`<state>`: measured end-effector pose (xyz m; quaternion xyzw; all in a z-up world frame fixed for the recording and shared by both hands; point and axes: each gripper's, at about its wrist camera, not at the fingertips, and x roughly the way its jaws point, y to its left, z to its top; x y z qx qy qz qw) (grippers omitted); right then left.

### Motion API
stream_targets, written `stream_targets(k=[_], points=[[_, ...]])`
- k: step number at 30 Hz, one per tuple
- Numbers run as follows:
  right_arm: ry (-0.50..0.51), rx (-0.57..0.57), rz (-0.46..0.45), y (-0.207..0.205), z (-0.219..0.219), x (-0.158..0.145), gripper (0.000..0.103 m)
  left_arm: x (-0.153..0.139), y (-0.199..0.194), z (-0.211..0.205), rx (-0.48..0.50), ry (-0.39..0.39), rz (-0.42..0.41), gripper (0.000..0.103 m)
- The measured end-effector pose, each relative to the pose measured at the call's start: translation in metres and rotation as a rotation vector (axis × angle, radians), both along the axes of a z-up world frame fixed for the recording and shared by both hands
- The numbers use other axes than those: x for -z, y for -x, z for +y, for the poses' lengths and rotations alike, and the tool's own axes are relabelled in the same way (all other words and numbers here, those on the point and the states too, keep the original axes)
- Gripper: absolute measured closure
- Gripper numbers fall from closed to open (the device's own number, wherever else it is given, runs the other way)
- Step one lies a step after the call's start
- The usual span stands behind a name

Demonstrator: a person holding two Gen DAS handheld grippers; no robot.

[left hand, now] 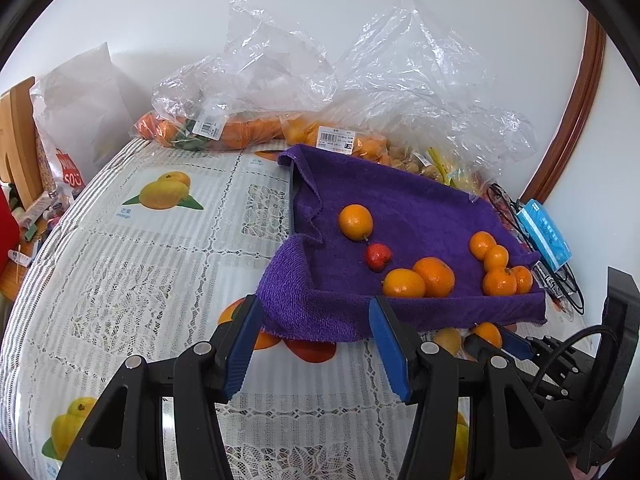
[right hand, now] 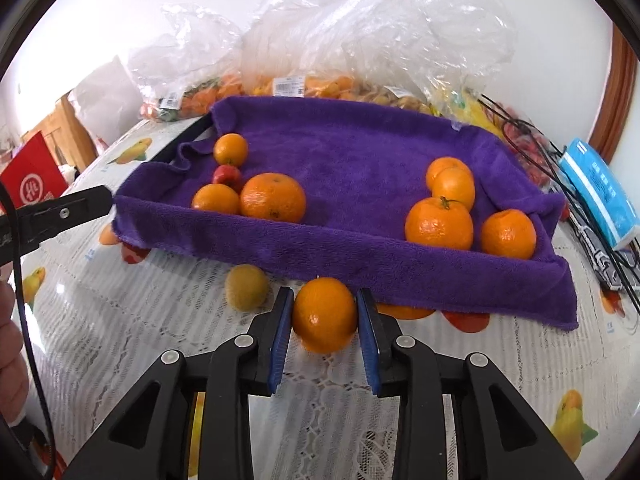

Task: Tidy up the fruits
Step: 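Grasp an orange with the right tool while the left tool approaches the small green fruit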

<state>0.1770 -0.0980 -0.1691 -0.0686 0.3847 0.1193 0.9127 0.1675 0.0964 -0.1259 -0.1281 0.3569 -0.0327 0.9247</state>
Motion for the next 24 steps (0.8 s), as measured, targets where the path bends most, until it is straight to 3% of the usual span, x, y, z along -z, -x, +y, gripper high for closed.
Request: stream_targets(k=[13, 24], points=[[-0.044, 0.025, -0.056, 0.022, -0.024, -0.025, 0.071, 0.000, 0.009, -0.023, 0.079, -0.034, -0.018, 0.050], [-0.070, 0.113, -0.072, 0.032, -0.066, -0.037, 0.071, 0.016, 0.020, -0.051, 0.100, -0.059, 0.050, 0.050]])
